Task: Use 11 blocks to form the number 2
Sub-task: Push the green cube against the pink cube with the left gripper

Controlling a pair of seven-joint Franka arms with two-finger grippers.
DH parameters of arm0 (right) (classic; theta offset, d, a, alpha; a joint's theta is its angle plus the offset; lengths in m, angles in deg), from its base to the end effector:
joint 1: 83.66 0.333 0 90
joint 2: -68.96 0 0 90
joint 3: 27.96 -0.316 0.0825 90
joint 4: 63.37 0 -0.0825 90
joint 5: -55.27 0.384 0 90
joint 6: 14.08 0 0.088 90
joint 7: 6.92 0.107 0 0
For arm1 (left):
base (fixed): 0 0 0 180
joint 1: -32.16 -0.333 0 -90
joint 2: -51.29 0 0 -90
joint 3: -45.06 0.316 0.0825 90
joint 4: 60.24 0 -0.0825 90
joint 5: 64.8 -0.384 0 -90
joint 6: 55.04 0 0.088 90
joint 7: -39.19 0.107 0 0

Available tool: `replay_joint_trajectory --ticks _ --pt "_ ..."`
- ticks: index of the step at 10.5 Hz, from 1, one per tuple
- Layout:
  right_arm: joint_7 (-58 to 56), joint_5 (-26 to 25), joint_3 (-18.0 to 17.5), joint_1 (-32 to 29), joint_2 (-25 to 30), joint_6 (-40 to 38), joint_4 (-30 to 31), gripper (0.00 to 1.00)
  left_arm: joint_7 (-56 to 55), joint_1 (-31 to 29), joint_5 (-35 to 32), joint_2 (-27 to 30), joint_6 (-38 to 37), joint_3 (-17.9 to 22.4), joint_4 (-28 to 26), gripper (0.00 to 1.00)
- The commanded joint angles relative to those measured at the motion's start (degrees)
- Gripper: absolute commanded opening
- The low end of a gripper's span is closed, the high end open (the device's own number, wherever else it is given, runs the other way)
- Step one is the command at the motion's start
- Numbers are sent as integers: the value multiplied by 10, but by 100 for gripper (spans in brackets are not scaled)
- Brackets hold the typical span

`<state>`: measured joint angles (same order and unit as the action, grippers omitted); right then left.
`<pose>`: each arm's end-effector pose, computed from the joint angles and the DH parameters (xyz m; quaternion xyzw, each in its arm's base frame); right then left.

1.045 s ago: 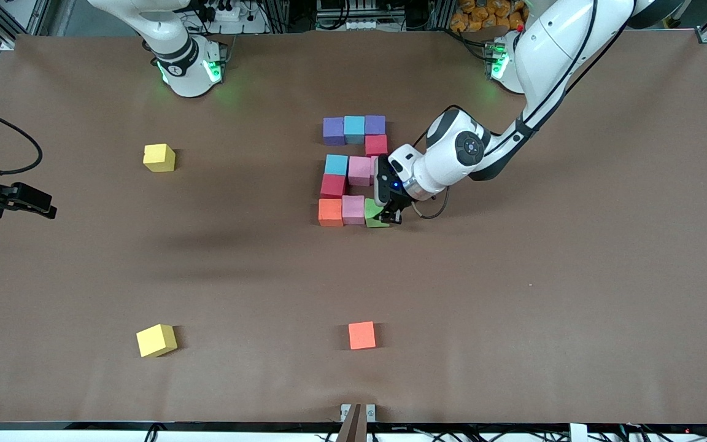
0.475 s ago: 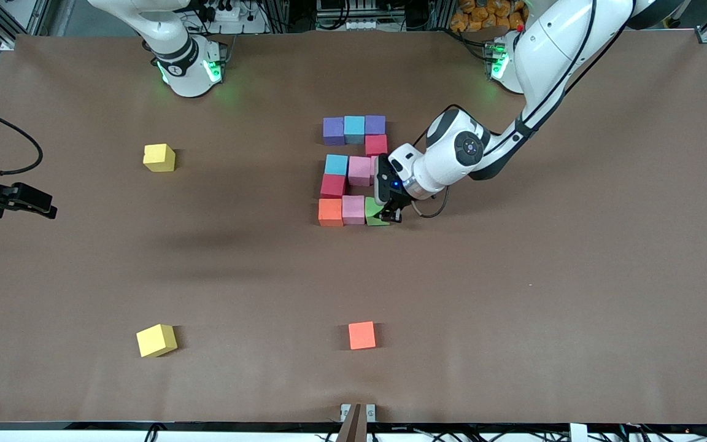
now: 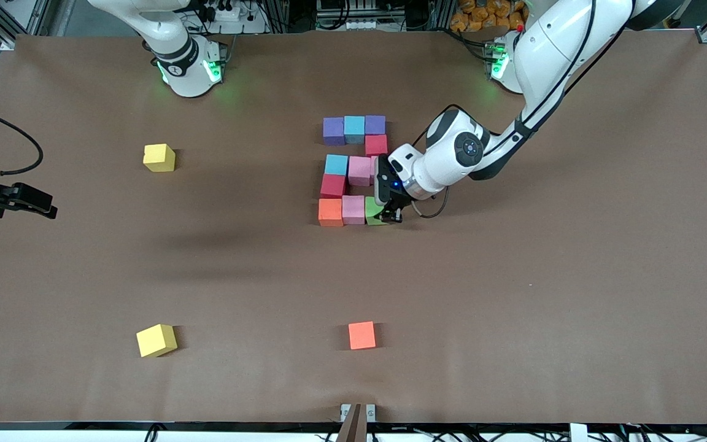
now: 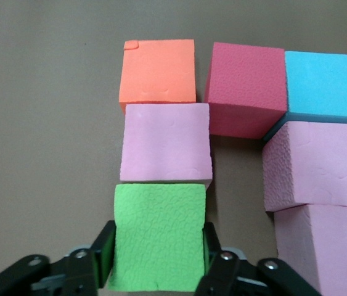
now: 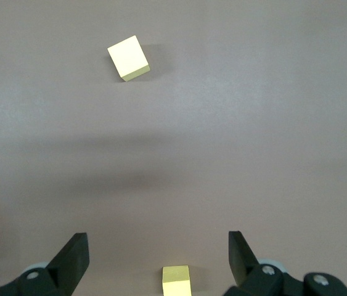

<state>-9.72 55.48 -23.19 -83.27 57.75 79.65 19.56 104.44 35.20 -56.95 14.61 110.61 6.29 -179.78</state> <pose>0.6170 -0.0420 0.5742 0.9999 -0.0131 -0.0036 0.0060 0.4678 -0.3918 0.2030 0.6816 -0.6887 0.1742 0.1753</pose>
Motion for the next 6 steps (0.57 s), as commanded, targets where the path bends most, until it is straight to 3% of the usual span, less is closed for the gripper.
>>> replay_joint_trajectory --ticks 1,6 --pt "8 -7 -9 -11 1 -1 -1 100 15 -5 16 -7 0 -7 7 100" --pt "8 -7 -9 -11 0 -1 -1 100 9 -13 16 9 -1 -13 7 100"
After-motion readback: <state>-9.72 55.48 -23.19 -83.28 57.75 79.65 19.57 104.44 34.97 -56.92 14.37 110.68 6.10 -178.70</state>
